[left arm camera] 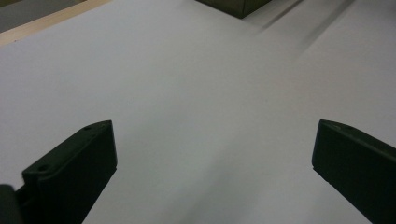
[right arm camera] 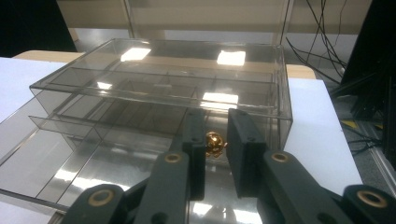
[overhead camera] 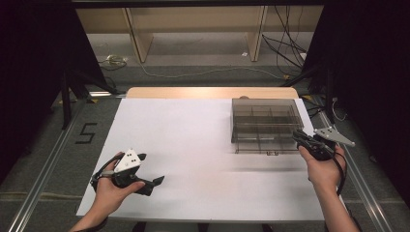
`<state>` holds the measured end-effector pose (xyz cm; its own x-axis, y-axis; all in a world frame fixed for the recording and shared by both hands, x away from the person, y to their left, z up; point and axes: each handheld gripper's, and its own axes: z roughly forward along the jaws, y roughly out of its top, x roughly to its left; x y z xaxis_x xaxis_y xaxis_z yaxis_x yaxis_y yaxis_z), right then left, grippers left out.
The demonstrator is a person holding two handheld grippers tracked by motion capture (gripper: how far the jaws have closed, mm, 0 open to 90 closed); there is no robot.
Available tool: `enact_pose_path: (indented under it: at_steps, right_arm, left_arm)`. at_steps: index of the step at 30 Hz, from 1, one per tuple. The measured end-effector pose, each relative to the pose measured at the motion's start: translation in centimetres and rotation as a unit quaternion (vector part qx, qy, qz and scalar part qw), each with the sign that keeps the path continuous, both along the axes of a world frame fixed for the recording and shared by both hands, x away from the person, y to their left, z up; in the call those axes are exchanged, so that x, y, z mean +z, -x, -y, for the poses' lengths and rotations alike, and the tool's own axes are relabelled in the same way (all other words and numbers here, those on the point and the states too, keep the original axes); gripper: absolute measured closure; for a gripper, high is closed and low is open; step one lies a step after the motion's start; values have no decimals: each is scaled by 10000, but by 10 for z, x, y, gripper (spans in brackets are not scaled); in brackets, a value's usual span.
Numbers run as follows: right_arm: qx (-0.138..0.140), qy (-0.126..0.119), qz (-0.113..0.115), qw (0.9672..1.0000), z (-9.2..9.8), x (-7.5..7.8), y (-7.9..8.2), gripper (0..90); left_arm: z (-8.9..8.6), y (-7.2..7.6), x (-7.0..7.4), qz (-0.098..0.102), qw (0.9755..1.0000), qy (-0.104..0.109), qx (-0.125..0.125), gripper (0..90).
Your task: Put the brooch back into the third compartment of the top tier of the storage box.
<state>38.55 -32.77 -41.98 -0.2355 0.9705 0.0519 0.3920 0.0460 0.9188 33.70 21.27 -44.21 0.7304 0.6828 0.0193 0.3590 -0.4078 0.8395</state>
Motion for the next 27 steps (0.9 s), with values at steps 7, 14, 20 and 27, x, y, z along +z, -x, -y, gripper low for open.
enact_pose_path:
  at_steps: [7,14,20,27]
  right_arm:
    - [9,71,-57,10000,1,-3,-1,786]
    - [11,124,-85,9999,1,-6,-1,785]
    - [-7,144,-98,9998,3,-6,2,785]
    - [-28,191,-194,9996,6,-10,3,785]
  left_arm:
    - [1,0,0,5,10000,-9,-17,0]
    - [1,-1,0,2,10000,-16,-31,0]
    - [1,-1,0,1,10000,-24,-35,0]
    - [0,-1,0,-3,10000,-12,-11,0]
